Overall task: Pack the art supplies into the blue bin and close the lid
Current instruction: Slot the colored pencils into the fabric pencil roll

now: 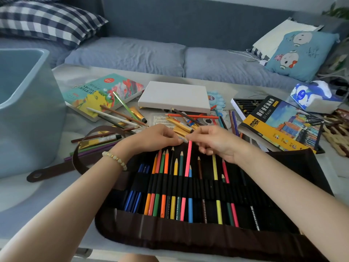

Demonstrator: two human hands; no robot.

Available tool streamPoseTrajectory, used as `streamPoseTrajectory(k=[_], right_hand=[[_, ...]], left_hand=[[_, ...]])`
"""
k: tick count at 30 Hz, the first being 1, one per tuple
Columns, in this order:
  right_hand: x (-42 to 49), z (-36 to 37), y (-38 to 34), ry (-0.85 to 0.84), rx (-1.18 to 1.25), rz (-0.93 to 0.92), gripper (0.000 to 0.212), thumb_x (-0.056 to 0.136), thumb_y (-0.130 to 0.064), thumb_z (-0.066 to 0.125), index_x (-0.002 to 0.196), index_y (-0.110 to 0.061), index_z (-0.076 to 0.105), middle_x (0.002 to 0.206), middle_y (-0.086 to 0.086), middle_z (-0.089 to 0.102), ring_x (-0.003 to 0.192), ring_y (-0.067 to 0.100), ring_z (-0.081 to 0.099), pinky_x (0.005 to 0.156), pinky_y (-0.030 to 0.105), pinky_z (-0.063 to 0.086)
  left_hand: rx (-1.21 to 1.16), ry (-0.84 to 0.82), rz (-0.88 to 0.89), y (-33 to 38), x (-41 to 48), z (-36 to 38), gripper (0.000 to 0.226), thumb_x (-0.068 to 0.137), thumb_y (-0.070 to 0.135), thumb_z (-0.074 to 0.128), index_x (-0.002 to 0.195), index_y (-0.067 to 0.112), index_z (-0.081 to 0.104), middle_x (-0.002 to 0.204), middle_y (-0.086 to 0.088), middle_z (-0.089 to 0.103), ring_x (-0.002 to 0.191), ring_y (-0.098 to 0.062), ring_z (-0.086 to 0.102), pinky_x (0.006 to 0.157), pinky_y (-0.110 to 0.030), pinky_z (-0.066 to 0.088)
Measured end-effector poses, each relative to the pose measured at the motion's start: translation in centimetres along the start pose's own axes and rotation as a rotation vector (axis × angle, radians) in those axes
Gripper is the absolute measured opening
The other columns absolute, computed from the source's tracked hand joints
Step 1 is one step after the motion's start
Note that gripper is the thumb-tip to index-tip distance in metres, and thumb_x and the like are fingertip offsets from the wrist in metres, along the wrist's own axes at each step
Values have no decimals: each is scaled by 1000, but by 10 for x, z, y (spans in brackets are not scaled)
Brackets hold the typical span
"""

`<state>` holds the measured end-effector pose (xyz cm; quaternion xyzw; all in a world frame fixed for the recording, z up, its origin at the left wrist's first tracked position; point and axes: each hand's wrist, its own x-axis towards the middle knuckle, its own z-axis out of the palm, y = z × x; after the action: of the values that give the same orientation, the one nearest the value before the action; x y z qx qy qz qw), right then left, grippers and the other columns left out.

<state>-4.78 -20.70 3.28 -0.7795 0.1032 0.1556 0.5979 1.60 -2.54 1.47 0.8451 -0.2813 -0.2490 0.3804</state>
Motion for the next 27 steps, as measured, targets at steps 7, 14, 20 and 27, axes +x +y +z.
streamPoseTrajectory(k=[7, 14, 20, 27], right_hand=[[-17, 2, 13, -94, -121, -33, 17, 88, -31, 63, 86, -15, 65, 57, -5, 53, 40, 5, 42, 37, 15, 31], [30, -54, -4, 457, -678, -346, 26, 88, -38, 62, 108, -23, 63, 105, -5, 61, 75, 0, 50, 60, 17, 35], [67, -46, 0, 321, -1141, -314, 51, 84, -51, 61, 124, -21, 54, 123, 1, 54, 104, 18, 55, 78, 31, 47], [65, -48, 9, 408, -1132, -422, 28, 88, -33, 63, 112, -20, 65, 109, 4, 67, 100, 22, 61, 82, 35, 50]], left_hand=[[48, -6, 14, -2, 3, -2, 23, 93, 39, 55, 81, 26, 70, 70, 17, 64, 69, 3, 58, 77, -27, 46], [410, 350, 132, 10, 47, -19, 30, 94, 30, 55, 122, 19, 56, 119, 7, 56, 106, -9, 52, 88, -23, 42], [465, 529, 33, 5, 80, -20, 27, 91, 28, 59, 112, 11, 54, 115, -6, 55, 106, -21, 49, 88, -33, 44], [212, 743, 67, -6, 76, -22, 27, 95, 26, 51, 117, 10, 52, 115, -2, 55, 101, -17, 51, 82, -29, 42]])
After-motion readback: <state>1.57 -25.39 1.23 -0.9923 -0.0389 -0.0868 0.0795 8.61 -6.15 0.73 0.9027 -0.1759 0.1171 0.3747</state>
